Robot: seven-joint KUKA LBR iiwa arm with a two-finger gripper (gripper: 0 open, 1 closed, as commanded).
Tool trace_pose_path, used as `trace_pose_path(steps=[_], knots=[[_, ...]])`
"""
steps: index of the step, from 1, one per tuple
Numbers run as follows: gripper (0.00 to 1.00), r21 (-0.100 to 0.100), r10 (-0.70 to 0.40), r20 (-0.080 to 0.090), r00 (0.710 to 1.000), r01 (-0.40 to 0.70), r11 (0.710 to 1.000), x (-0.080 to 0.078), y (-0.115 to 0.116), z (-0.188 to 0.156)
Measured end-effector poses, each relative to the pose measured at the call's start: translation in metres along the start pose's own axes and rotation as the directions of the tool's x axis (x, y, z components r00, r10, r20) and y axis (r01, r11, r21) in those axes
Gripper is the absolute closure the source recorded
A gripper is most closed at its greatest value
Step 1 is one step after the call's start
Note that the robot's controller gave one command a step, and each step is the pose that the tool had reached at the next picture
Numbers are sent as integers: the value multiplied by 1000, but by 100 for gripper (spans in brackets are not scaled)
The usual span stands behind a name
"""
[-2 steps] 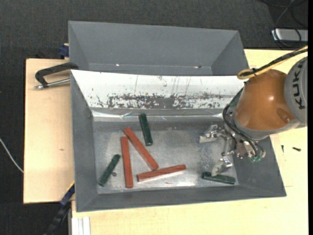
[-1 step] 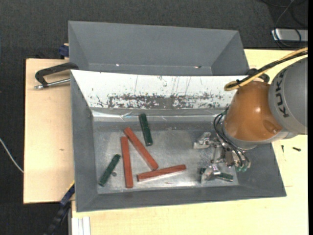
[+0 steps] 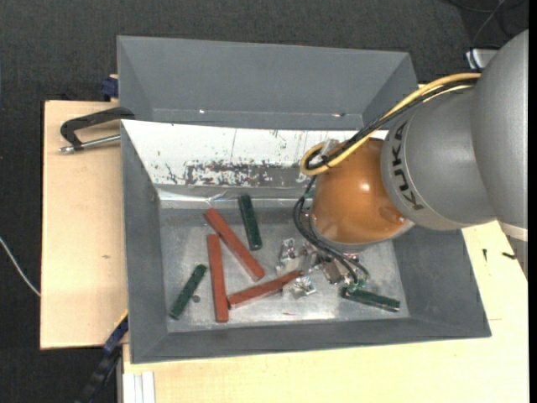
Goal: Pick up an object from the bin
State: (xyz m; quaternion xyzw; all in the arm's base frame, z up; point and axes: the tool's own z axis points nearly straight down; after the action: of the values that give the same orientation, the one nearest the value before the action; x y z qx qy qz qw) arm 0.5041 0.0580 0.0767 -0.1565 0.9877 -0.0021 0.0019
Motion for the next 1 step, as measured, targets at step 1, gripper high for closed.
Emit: trace_pose_path(steps=[1], knots=[[100, 0, 0, 0, 1000, 0, 1000, 0, 0, 0]])
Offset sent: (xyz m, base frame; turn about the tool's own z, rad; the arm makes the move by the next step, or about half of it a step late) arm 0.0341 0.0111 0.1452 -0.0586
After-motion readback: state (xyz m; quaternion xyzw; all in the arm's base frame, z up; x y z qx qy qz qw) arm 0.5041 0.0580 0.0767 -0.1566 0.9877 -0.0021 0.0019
